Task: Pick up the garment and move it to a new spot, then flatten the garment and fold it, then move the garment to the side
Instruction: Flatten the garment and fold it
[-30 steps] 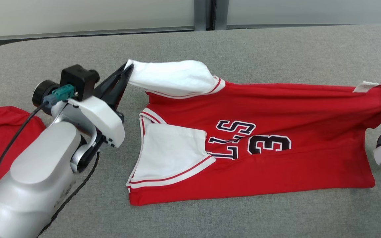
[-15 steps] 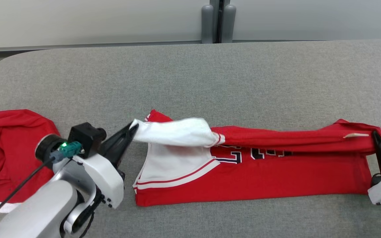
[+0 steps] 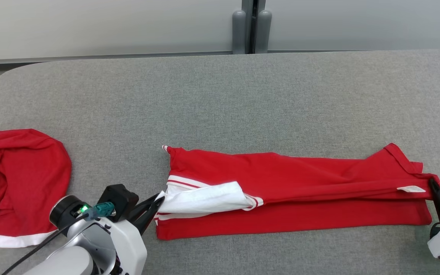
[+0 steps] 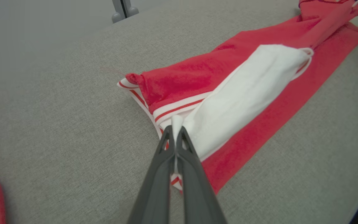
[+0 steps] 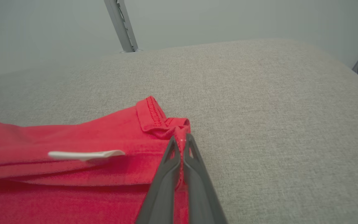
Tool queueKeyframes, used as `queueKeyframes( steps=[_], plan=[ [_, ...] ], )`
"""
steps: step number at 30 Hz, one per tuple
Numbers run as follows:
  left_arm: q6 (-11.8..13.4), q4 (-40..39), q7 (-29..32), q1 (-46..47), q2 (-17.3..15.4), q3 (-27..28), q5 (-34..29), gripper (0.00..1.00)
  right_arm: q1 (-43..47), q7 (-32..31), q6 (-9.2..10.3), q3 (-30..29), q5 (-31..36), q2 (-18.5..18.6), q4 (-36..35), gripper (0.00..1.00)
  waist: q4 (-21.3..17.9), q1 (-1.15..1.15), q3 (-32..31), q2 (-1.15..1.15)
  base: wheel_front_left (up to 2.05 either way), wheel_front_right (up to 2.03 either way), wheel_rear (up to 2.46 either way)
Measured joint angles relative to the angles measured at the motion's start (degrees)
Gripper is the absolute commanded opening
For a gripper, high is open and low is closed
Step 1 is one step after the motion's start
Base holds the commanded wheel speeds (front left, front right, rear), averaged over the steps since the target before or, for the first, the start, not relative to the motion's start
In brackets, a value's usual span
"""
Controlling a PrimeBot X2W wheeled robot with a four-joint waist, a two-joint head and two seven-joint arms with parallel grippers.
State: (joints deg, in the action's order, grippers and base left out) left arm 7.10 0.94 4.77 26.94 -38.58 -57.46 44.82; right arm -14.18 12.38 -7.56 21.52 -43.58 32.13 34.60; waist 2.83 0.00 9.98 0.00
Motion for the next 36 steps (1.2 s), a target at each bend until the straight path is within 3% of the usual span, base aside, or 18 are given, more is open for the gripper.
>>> queueKeyframes(
  steps=[14, 15, 16, 17, 18, 19, 24, 28, 32, 36],
  plan=[
    [-0.2, 5.6, 1.2, -0.7, 1.5, -4.3, -3.5, 0.0, 2.6, -7.0, 0.0, 3.0, -5.5, 0.8, -3.2, 0.0, -1.1, 0.0, 0.2, 0.0, 0.0, 0.0, 0.0],
    [-0.2, 5.9, 1.2, -0.8, 1.7, -4.3, -3.4, 0.0, 2.6, -7.2, 0.0, 2.9, -5.8, 1.0, -3.3, 0.04, -1.1, 0.0, 0.2, 0.0, 0.0, 0.0, 0.0],
    [-0.4, 6.2, 1.2, -0.8, 1.8, -4.4, -3.4, 0.2, 2.7, -7.4, 0.01, 2.8, -5.9, 1.1, -3.4, 0.36, -1.1, 0.0, 0.2, 0.0, 0.0, 0.0, 0.0],
    [-0.4, 6.4, 1.2, -0.8, 1.9, -4.5, -3.4, 0.52, 2.9, -7.6, 0.0, 2.7, -5.9, 1.1, -3.3, 0.97, -1.1, 0.0, 0.2, 0.0, 0.0, 0.0, 0.0],
    [-0.4, 6.6, 1.0, -0.8, 2.0, -4.5, -3.4, 0.88, 3.1, -7.6, 0.0, 2.4, -5.9, 1.2, -3.2, 1.0, -1.1, 0.0, 0.1, 0.0, 0.0, 0.0, 0.0],
    [-0.4, 6.8, 1.0, -0.8, 2.2, -4.5, -3.2, 1.0, 3.1, -7.7, 0.01, 2.1, -5.9, 1.4, -3.2, 1.0, -1.1, 0.0, 0.1, 0.0, 0.0, 0.0, 0.0],
    [0.4, 7.1, -0.1, -0.8, 2.2, -2.8, -2.0, 1.0, 3.1, -7.2, 0.02, -0.4, -5.9, 2.0, -3.4, 1.0, -0.8, 0.0, -0.3, 0.0, 0.0, 0.0, 0.0],
    [3.3, 6.3, -4.9, -0.6, 2.6, 1.5, -0.8, 1.0, 2.9, -4.0, 0.02, -3.0, -4.3, 2.1, -4.0, 1.0, -0.6, 0.0, -0.8, 0.0, 0.0, 0.0, 0.0],
    [6.8, 5.5, -14.9, -0.3, 5.9, 8.7, 2.0, 1.0, 2.1, 0.0, 0.02, -4.9, -0.9, 0.7, -6.2, 1.0, -0.5, 0.0, -1.5, 0.0, 0.0, 0.0, 0.0],
    [7.4, 4.8, -19.4, -1.3, 9.9, 15.0, 3.8, 1.0, 1.8, 2.0, 0.02, -6.9, 4.7, -1.7, -9.4, 1.0, -0.5, 0.0, -2.2, 0.0, 0.0, 0.0, 0.0]
  ],
)
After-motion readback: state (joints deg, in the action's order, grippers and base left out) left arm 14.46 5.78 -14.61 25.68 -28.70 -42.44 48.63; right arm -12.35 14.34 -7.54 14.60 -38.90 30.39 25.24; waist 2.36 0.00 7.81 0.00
